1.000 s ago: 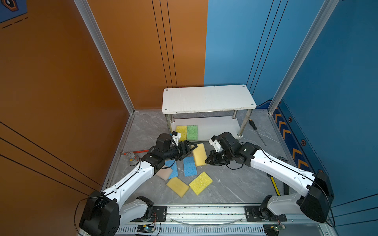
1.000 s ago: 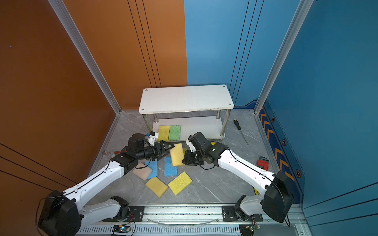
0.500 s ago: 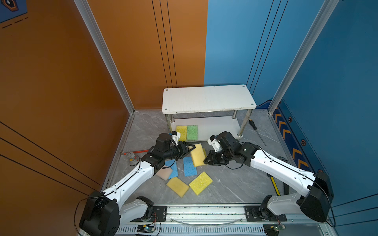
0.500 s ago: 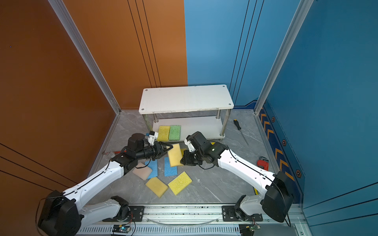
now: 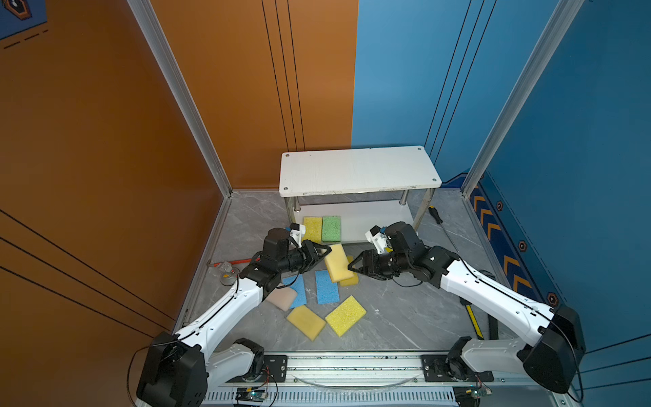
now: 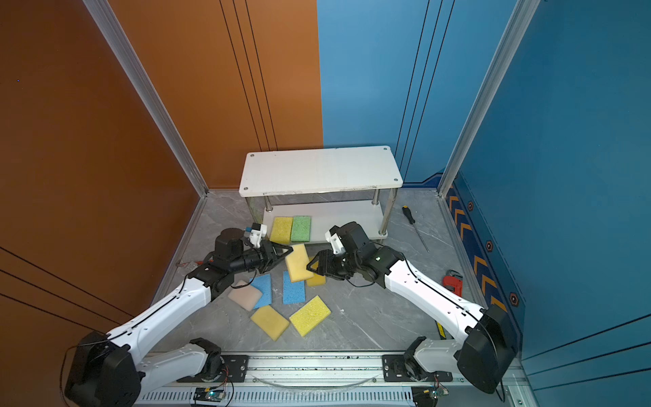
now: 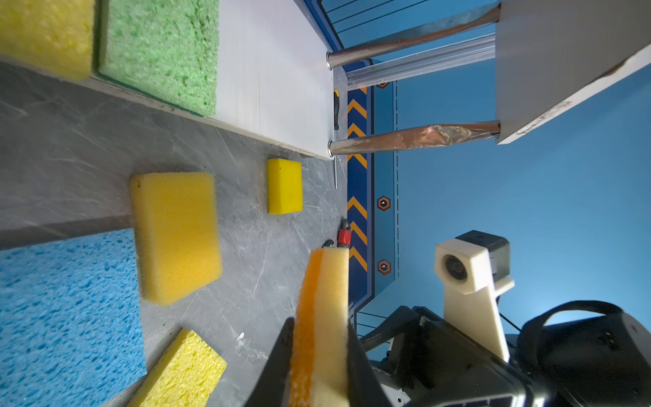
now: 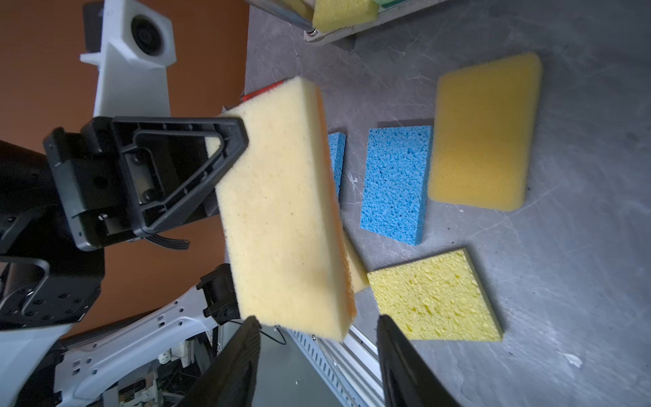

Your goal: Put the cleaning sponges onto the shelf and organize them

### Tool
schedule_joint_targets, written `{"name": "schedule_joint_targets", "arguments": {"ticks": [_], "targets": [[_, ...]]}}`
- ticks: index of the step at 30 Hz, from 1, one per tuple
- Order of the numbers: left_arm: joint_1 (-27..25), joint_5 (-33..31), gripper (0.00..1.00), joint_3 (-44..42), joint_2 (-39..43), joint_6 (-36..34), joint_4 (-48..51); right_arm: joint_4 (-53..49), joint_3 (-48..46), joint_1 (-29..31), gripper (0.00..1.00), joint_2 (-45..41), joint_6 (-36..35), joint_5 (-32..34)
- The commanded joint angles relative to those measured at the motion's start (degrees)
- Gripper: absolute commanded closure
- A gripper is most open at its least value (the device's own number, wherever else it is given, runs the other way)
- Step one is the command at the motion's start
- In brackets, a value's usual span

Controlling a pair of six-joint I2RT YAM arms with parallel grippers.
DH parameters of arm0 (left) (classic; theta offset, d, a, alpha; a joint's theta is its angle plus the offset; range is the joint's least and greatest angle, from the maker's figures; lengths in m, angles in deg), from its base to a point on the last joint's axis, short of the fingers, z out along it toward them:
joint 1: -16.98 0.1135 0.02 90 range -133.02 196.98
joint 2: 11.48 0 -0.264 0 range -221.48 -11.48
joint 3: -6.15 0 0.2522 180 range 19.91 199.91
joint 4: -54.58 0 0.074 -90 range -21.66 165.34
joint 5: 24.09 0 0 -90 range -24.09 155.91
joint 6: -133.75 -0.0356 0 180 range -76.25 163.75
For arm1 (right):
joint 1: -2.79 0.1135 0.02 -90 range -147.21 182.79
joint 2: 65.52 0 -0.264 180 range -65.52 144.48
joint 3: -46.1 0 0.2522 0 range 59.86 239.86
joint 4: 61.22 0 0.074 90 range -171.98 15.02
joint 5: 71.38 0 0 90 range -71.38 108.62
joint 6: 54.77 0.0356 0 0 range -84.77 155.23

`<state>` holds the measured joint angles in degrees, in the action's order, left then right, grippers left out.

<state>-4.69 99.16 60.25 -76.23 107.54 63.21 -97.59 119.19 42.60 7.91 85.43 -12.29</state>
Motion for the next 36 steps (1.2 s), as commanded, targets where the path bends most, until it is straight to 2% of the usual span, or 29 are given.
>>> {"name": "schedule_joint_targets", "arguments": {"ticks": [1,11,19,27,31,34,36], "targets": [[1.09,2.16,0.79,-1.31,0.85,3.39,-5.11,8.09,-2.72,-1.68,0.44,-1.55,4.79,-3.89],[1.85,3.13,0.79,-1.21,0.59,8.27,-12.90,17.21,-3.62,-1.28,0.44,0.51,9.08,-7.97],[2.45,2.90,0.79,-1.57,1.07,9.68,-14.89,18.13,-3.07,-0.87,0.49,1.93,9.36,-8.20],[2.80,3.04,0.79,-2.37,1.21,10.30,-15.80,18.35,-2.45,-1.14,0.65,1.60,9.48,-7.23],[2.84,3.22,0.78,-2.49,1.03,10.31,-15.84,18.26,-2.84,-1.23,0.76,1.00,9.57,-6.46],[2.81,3.31,0.71,-2.63,0.94,10.48,-15.80,18.56,-3.54,-1.12,0.79,0.74,9.66,-5.71],[2.85,3.22,0.60,-2.94,0.85,10.57,-15.72,18.87,-3.96,-1.14,0.80,0.51,9.94,-4.94]]}}
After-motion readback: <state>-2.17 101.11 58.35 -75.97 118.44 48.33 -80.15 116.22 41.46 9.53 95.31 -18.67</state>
